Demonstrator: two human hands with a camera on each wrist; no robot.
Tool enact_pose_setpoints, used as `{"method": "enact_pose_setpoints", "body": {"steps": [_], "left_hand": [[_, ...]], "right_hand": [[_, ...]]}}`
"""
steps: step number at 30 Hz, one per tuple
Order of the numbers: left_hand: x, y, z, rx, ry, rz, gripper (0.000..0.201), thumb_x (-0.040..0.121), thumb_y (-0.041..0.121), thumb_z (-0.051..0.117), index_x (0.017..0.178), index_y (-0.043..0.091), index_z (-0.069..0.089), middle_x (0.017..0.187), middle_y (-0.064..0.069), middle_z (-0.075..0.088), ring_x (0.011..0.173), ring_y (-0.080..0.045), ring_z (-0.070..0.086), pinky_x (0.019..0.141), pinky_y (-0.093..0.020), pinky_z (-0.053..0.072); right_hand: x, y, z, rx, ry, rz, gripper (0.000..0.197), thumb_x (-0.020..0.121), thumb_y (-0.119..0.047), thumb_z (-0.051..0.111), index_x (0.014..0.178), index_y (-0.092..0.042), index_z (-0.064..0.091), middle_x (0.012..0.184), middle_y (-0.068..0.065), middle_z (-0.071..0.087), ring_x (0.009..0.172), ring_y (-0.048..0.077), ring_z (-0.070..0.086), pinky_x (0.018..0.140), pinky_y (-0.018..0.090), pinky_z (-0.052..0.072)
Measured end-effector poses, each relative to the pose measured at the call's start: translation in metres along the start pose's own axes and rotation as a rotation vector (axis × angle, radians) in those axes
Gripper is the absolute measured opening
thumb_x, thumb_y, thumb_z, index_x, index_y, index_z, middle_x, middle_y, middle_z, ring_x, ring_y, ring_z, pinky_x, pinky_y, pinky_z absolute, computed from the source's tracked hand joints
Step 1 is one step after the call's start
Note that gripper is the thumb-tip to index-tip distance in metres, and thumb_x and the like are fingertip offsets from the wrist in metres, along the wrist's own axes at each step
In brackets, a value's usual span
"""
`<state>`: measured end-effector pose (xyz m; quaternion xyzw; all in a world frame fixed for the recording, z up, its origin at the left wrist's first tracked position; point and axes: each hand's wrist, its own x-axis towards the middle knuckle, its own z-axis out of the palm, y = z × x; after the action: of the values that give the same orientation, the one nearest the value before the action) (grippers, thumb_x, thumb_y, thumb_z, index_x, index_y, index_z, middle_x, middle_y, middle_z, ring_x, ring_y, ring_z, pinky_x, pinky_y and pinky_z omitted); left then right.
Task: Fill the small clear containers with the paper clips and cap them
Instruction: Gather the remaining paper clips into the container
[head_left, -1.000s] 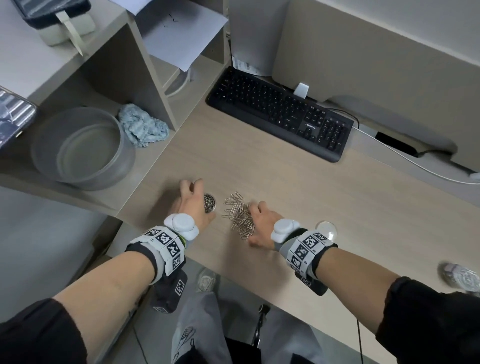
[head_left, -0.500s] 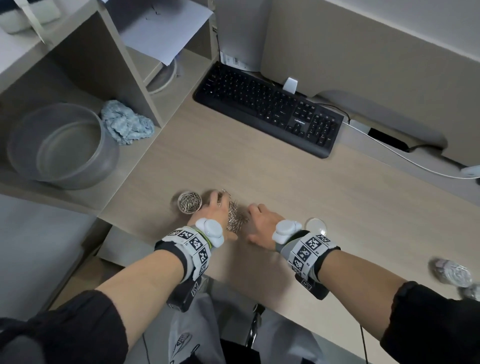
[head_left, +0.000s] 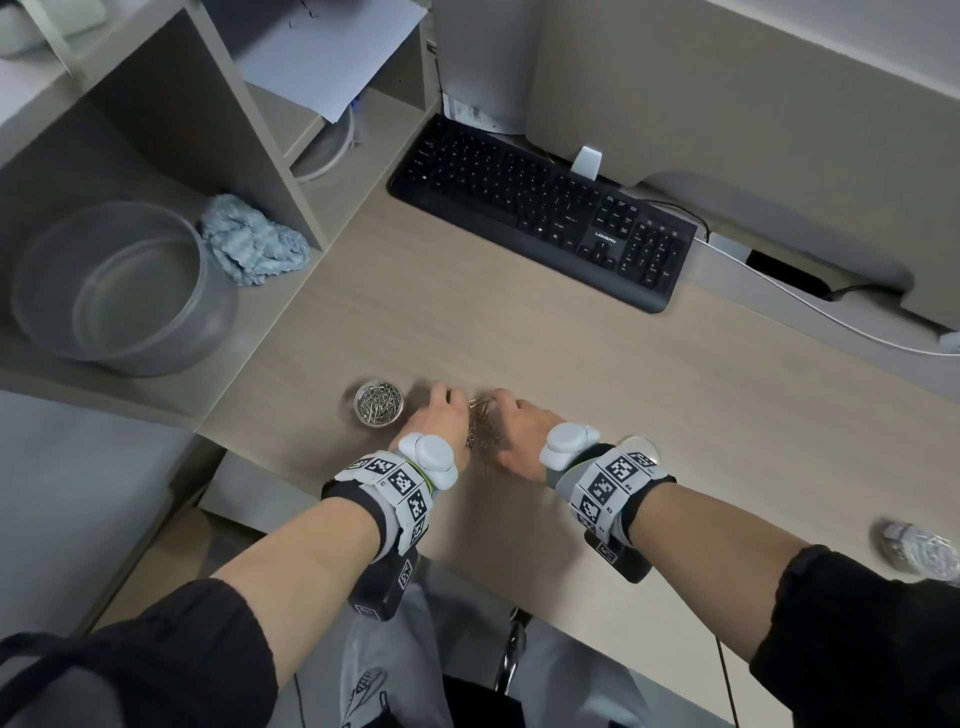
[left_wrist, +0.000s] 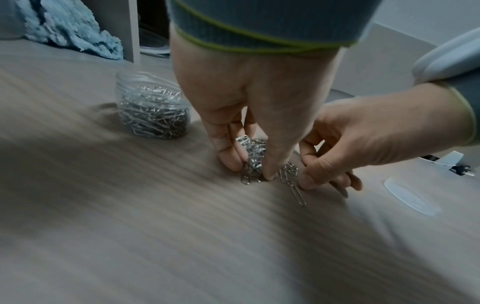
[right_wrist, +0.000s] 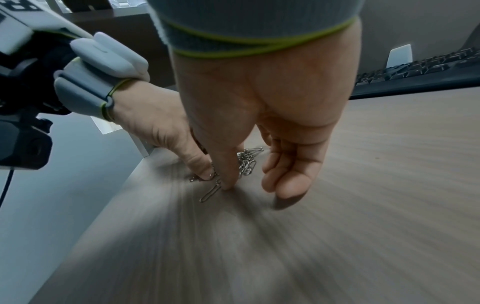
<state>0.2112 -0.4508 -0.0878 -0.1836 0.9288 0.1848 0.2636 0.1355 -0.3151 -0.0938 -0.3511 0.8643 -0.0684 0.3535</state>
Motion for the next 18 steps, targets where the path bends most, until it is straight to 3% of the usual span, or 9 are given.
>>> {"method": "enact_pose_setpoints", "body": {"steps": [5, 10, 14, 18], "left_hand": [[0.005, -0.002, 0.004, -0.07, -0.014, -0.025, 0.047, 0.086, 0.016, 0.067, 0.127, 0.011, 0.044, 0.13, -0.009, 0.043, 0.105, -0.036, 0.062, 0.086, -0.042, 0.049], [0.01, -0.005, 0.001, -0.121, -0.03, -0.018, 0.044, 0.087, 0.013, 0.064, 0.128, 0.012, 0.048, 0.128, -0.008, 0.047, 0.108, -0.035, 0.061, 0.091, -0.039, 0.049], [0.013, -0.006, 0.001, -0.167, -0.001, -0.016, 0.034, 0.083, 0.013, 0.064, 0.116, 0.016, 0.055, 0.118, -0.006, 0.054, 0.1, -0.031, 0.062, 0.083, -0.036, 0.049], [0.014, -0.005, 0.001, -0.202, 0.021, -0.003, 0.026, 0.081, 0.012, 0.064, 0.105, 0.018, 0.061, 0.11, -0.004, 0.058, 0.097, -0.028, 0.061, 0.074, -0.029, 0.043]], "right_hand": [[0.007, -0.001, -0.003, 0.06, -0.017, -0.024, 0.075, 0.079, -0.022, 0.066, 0.139, -0.033, 0.022, 0.123, 0.002, 0.061, 0.098, 0.033, 0.064, 0.082, 0.041, 0.055], [0.011, 0.0, -0.007, 0.041, -0.03, -0.03, 0.078, 0.08, -0.018, 0.065, 0.143, -0.035, 0.021, 0.116, 0.005, 0.063, 0.098, 0.033, 0.064, 0.08, 0.038, 0.054], [0.012, -0.003, -0.008, 0.009, -0.04, -0.043, 0.053, 0.081, -0.018, 0.063, 0.127, -0.027, 0.037, 0.102, 0.007, 0.063, 0.09, 0.034, 0.064, 0.076, 0.042, 0.054], [0.012, 0.0, -0.007, 0.032, -0.048, -0.062, 0.039, 0.083, -0.019, 0.06, 0.12, -0.023, 0.048, 0.106, 0.007, 0.064, 0.093, 0.032, 0.062, 0.08, 0.042, 0.052]]}}
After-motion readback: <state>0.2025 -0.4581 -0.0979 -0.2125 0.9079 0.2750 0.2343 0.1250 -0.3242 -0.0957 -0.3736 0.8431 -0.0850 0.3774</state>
